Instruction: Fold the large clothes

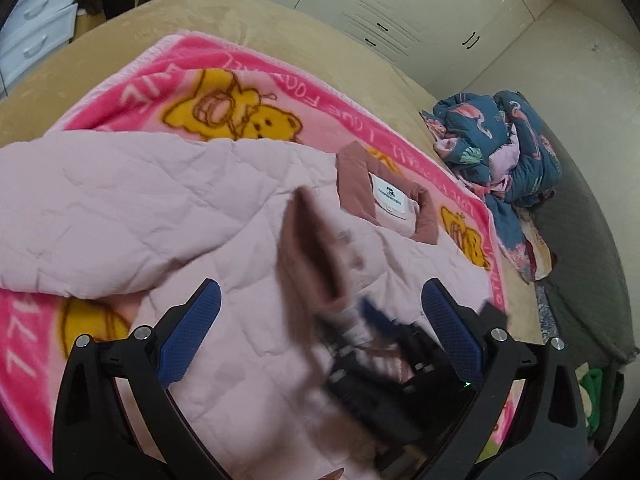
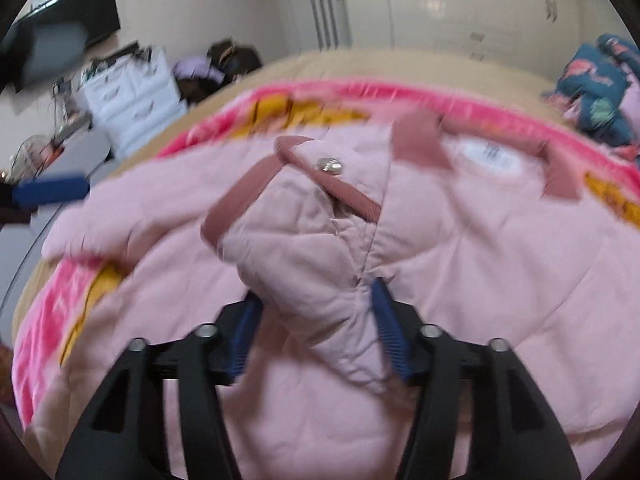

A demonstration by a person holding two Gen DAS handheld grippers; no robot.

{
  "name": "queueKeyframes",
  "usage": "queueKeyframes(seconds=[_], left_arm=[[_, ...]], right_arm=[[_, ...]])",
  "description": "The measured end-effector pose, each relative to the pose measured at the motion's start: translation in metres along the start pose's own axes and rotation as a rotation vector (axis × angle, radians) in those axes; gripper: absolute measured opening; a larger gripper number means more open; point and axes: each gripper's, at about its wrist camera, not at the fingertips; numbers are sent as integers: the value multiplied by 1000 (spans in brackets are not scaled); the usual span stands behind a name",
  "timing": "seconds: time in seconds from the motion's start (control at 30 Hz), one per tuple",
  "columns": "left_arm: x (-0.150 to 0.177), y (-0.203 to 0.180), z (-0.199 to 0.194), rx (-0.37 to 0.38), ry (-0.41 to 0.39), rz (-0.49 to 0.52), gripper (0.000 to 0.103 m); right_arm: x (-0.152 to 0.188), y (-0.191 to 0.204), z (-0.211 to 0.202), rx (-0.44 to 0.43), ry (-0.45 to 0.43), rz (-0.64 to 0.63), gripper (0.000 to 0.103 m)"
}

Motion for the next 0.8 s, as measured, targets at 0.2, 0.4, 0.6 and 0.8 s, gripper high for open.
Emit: queueKeyframes(seconds=[0.2,0.4,0.6,0.8], left_arm=[[6,11,16,-12,34,-37,94],[18,23,51,12,93,-105,94],[28,18,90,38,116,-149,63],[40,-3,103,-34,99,12,16]], right_arm=[[9,-2,-46,-92,3,32,95],[15,-76,-106,76,-37,128,84],[23,-153,-141,242,-56,254,71],[30,-200,-168,342,-80,312,71]])
Point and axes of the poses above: each gripper's, at about its wrist camera, not at the fingertips, and z roughly the way its jaws point, y to its left, x to its underside, and after that the axes turned 6 degrees about -y, right-handed
